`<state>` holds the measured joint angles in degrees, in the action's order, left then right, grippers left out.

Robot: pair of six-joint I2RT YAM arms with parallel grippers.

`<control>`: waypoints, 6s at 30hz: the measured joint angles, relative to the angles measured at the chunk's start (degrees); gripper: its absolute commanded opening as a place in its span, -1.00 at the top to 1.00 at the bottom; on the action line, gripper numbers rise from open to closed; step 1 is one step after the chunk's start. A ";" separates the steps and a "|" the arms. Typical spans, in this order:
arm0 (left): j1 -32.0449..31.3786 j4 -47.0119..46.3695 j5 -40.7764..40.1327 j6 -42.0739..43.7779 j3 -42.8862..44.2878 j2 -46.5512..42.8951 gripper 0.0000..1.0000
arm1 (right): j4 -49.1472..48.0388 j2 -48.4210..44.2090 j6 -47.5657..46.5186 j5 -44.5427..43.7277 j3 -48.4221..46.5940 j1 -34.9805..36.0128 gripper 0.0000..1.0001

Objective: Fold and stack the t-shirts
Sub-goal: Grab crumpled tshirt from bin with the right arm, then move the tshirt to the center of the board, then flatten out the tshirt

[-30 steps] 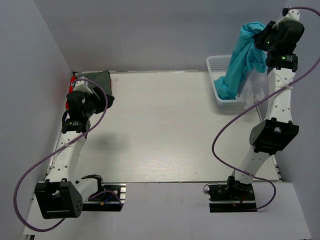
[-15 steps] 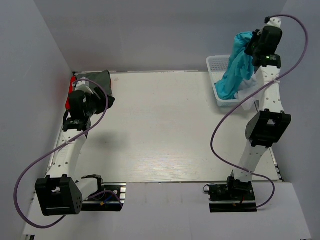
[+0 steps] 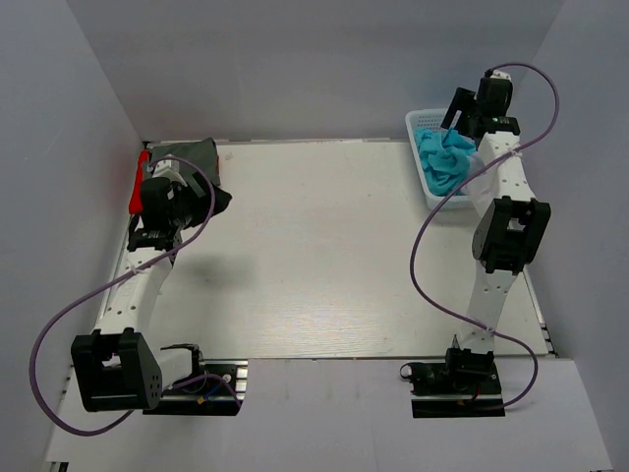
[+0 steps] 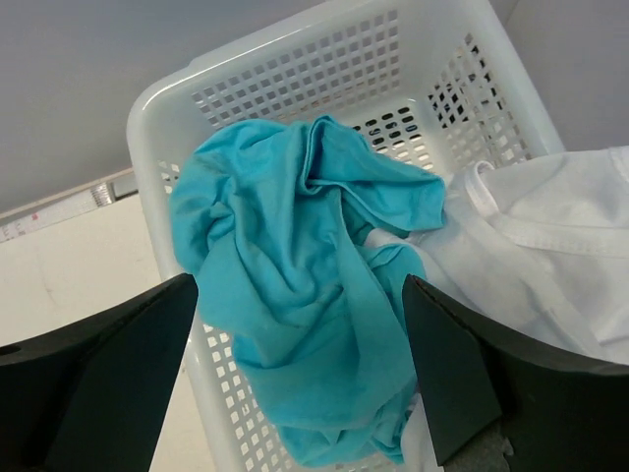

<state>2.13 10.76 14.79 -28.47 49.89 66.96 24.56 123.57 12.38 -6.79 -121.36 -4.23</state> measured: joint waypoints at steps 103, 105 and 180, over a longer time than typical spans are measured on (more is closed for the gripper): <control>-2.43 23.67 -8.20 -14.91 -12.46 10.62 -0.15 | -13.99 -23.65 4.83 13.20 59.63 30.29 -0.77; -3.04 23.19 -7.91 -15.17 -11.30 12.50 -0.15 | -14.51 -21.46 5.03 13.51 59.52 31.21 -0.68; -6.10 24.26 -8.98 -4.04 77.18 34.67 1.00 | -12.55 -13.09 -11.91 -11.43 -5.70 29.38 1.00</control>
<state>-3.97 35.03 5.80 -32.51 127.07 101.62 12.01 110.48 0.47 -18.22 -127.07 25.15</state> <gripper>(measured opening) 0.030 0.011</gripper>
